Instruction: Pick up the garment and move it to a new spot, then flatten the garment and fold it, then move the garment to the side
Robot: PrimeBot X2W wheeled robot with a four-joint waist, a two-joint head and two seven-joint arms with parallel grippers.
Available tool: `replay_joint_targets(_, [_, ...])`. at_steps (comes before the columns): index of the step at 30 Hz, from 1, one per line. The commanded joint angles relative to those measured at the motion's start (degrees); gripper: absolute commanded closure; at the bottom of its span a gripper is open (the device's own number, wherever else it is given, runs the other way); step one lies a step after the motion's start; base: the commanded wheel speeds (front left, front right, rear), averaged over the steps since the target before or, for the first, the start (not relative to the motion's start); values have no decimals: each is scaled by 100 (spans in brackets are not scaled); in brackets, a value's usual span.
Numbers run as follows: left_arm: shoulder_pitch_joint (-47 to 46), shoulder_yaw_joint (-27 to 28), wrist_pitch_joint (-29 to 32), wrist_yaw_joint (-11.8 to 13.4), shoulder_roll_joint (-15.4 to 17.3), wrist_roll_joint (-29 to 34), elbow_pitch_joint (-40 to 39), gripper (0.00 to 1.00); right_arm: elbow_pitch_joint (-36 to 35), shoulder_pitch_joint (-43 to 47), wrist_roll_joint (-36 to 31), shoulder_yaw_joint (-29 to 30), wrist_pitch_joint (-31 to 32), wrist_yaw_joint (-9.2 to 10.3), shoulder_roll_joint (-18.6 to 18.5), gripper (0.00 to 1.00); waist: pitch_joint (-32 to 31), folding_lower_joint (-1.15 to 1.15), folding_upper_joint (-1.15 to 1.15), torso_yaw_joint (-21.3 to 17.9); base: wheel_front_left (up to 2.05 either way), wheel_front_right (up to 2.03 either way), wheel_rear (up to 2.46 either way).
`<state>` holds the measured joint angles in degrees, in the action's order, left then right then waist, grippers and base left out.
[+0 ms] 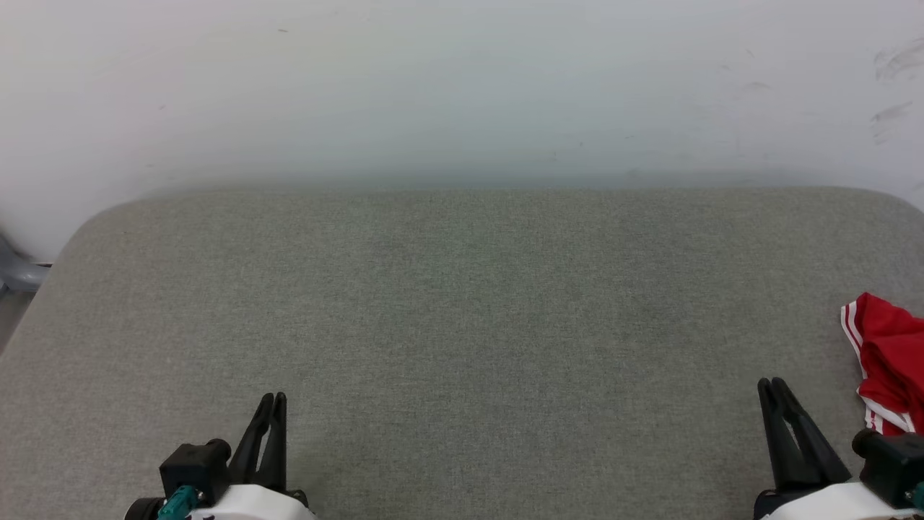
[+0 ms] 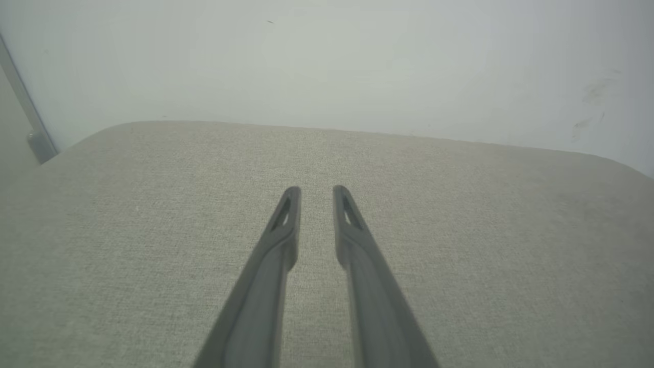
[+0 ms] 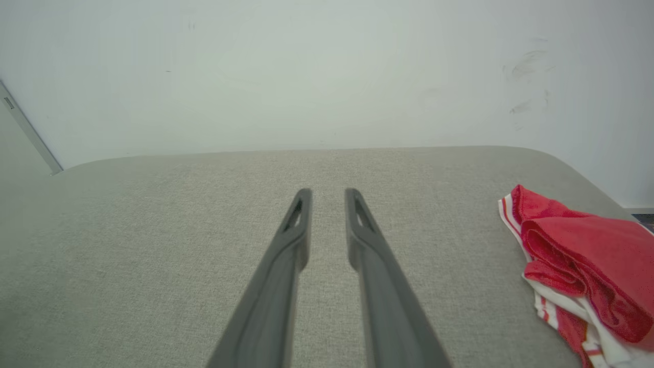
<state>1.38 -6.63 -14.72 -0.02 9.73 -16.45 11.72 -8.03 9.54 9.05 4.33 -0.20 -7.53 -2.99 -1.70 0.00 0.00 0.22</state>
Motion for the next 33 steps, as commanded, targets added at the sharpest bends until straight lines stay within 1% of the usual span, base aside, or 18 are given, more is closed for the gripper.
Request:
replay_joint_targets(1, [-110,118,135,-43,-26,-403,-1,100,15,-70,473,-32,-16,0,-7,100,5,0,0,0,0,0,0])
replay_joint_targets(15, [-227,332,498,-177,-150,-1766,16,100,450,-390,2058,-70,53,1,-92,100,26,0,0,-3,0,0,0])
replay_joint_targets(33, [-375,575,897,-322,-279,-3213,61,100,877,-701,3690,-89,132,2,-139,100,53,0,0,-6,0,0,0])
